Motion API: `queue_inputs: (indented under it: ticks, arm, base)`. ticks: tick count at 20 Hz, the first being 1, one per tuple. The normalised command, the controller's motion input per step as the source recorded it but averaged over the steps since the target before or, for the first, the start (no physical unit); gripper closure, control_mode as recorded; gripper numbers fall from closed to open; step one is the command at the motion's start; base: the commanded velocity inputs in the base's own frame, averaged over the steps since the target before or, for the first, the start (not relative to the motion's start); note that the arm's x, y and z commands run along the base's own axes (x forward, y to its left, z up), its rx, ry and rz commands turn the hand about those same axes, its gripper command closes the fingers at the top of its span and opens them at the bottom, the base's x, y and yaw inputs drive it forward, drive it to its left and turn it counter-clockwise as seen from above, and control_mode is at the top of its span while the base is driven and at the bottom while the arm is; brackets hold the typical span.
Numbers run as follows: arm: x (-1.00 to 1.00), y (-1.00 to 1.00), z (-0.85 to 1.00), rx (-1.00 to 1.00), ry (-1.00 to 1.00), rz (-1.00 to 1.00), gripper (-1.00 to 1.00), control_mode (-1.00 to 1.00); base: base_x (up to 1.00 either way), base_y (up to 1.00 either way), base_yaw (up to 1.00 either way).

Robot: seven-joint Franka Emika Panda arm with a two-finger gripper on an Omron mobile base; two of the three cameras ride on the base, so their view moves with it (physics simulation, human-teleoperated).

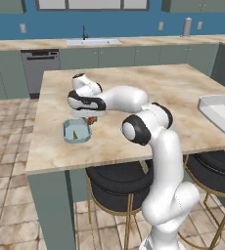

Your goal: Place one cooked food and one vegetable from the large plate to each tupperware container.

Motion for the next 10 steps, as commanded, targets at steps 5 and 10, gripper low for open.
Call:
queue_inputs:
  ticks: [5,10]
  arm:
    - [0.37,0.08,0.00,0.06,-0.41,0.20,1.00,-1.00]
    - [0.19,0.09,-0.02,0.00,-0.03,0.08,1.00,-1.00]
  base:
    - [0.00,0.00,0.00]
    - [0.00,0.00,0.00]
